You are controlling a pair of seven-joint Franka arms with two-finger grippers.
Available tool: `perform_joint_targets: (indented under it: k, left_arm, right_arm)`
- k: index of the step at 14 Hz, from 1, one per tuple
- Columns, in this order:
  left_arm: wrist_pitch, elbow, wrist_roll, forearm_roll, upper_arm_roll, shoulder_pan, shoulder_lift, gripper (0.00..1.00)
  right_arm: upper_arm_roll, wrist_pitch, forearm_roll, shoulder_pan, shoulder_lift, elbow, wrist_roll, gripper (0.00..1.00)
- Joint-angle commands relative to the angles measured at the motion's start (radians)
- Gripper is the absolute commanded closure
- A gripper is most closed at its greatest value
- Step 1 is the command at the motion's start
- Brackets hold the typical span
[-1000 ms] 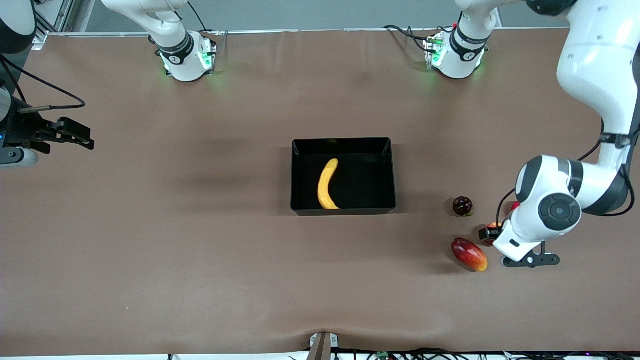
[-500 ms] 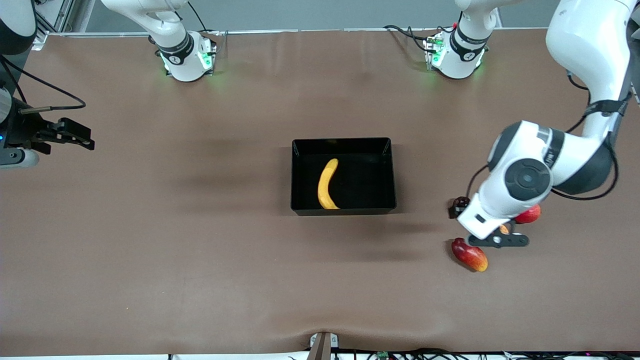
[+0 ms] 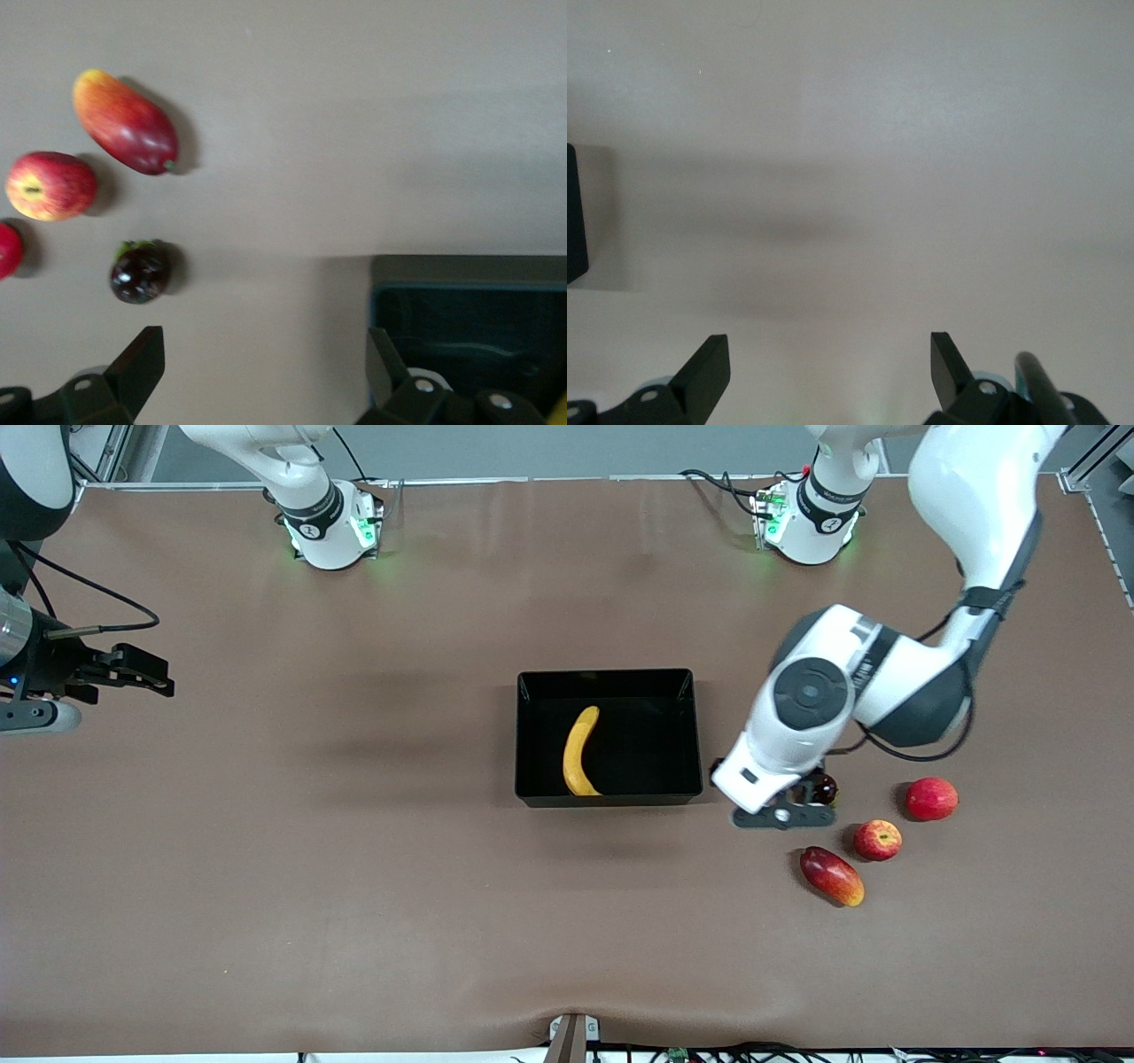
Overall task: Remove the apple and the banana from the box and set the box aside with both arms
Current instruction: 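Move the left gripper back into the box above the banana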
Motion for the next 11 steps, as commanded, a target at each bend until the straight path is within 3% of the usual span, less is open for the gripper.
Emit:
perform_joint_targets:
  k: [1, 4, 11]
  left_arm:
    - [-0.004, -0.004, -0.121, -0.005, 0.0, -0.096, 0.023, 0.0]
    - [0.039, -0.004, -0.24, 0.006, 0.004, -0.21, 0.066, 0.0]
    - [0.186, -0.007, -0.295, 0.009, 0.007, -0.276, 0.135, 0.0]
  right_arm:
    - [0.007, -0.01, 0.004, -0.009, 0.006, 0.019, -0.004, 0.0]
    - [0.006, -0.01, 0.001, -0.003, 0.006, 0.017, -0.008, 0.0]
    - [0.006, -0.01, 0.001, 0.025, 0.008, 0.013, -0.004, 0.0]
